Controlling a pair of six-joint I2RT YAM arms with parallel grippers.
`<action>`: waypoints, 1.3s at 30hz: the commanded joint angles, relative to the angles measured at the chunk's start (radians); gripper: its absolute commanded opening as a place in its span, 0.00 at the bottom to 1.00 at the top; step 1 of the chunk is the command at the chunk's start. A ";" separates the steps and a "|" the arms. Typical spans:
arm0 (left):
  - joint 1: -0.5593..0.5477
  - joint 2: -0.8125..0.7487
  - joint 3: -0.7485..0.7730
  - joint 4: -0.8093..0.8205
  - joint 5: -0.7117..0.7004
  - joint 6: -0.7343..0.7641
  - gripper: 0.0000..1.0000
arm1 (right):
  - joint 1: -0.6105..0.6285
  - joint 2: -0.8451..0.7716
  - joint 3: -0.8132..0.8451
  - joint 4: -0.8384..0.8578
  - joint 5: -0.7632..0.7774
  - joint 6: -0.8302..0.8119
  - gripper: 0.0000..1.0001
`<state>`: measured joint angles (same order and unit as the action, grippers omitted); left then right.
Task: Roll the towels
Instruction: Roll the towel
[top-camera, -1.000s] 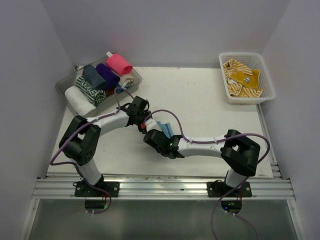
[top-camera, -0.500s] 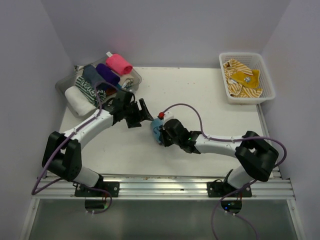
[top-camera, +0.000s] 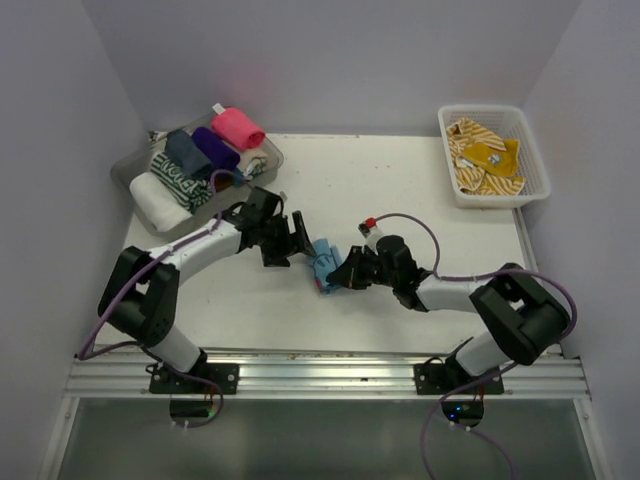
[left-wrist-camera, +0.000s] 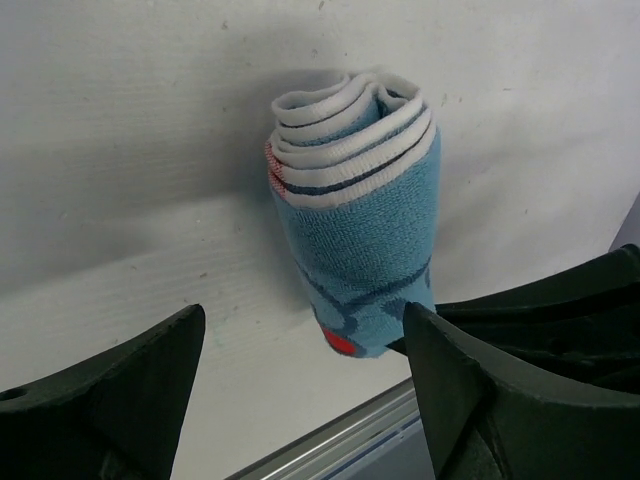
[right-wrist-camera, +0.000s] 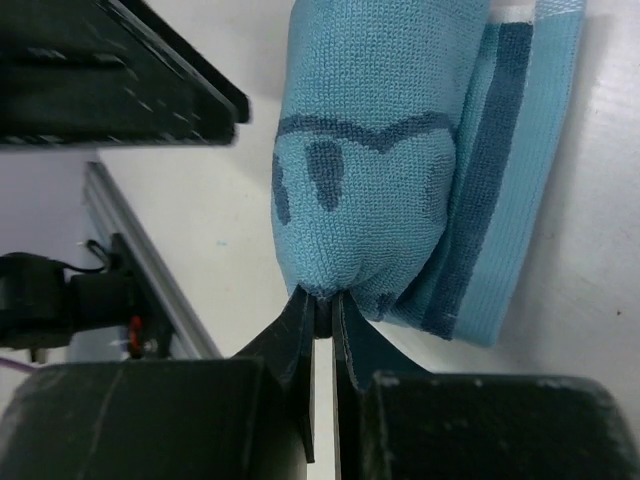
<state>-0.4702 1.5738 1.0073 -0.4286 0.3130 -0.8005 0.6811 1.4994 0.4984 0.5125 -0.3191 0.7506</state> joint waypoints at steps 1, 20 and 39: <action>-0.042 0.049 0.023 0.053 0.029 0.029 0.84 | -0.035 0.024 -0.040 0.211 -0.185 0.159 0.00; -0.128 0.252 0.096 0.151 0.090 -0.009 0.56 | -0.103 0.147 -0.063 0.339 -0.282 0.257 0.06; -0.139 0.308 0.281 -0.174 -0.230 0.154 0.38 | -0.104 -0.288 0.144 -0.604 0.169 -0.186 0.52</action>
<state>-0.6102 1.8652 1.2339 -0.4911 0.2230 -0.7326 0.5766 1.2476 0.6010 0.0757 -0.2684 0.6498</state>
